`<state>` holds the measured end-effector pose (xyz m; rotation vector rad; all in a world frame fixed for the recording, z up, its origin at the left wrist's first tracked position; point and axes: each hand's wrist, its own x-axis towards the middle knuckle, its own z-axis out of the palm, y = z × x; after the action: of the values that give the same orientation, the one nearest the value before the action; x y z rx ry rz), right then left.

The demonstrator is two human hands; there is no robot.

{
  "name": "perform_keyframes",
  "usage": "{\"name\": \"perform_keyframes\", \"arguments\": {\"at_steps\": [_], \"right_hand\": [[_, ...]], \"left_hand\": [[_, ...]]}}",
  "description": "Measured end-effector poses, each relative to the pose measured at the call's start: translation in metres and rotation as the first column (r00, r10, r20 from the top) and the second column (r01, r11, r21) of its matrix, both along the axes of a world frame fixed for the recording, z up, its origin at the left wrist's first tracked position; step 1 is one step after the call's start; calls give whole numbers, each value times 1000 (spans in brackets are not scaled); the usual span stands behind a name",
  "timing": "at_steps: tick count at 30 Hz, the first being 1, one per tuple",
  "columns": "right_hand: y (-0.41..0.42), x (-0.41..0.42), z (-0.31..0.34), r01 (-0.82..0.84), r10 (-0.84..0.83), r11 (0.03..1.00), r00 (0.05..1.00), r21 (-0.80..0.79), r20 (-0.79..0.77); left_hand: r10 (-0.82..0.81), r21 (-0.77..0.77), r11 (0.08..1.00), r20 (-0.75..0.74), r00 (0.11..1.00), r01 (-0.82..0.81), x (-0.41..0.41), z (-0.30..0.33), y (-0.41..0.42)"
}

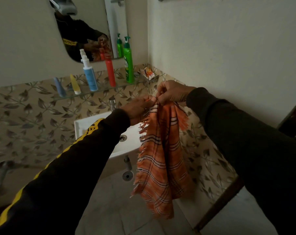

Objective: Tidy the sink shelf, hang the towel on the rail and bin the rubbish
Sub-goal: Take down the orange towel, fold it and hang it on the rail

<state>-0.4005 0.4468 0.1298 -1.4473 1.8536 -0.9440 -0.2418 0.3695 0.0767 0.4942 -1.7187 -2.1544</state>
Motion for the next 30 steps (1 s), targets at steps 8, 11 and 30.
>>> {"name": "perform_keyframes", "arguments": {"at_steps": [8,11,30], "right_hand": [[7,-13,-5,-7,8,999,999,31,-35],[11,-20,-7,31,-30,996,999,84,-14],[42,-42,-10,130,-135,991,930,36,342]], "left_hand": [[-35,-65,997,48,998,38,6,-2,0],[0,-41,999,-24,1000,-1,6,-1,-1],[295,-69,952,-41,955,-297,29,-10,-20]]}}
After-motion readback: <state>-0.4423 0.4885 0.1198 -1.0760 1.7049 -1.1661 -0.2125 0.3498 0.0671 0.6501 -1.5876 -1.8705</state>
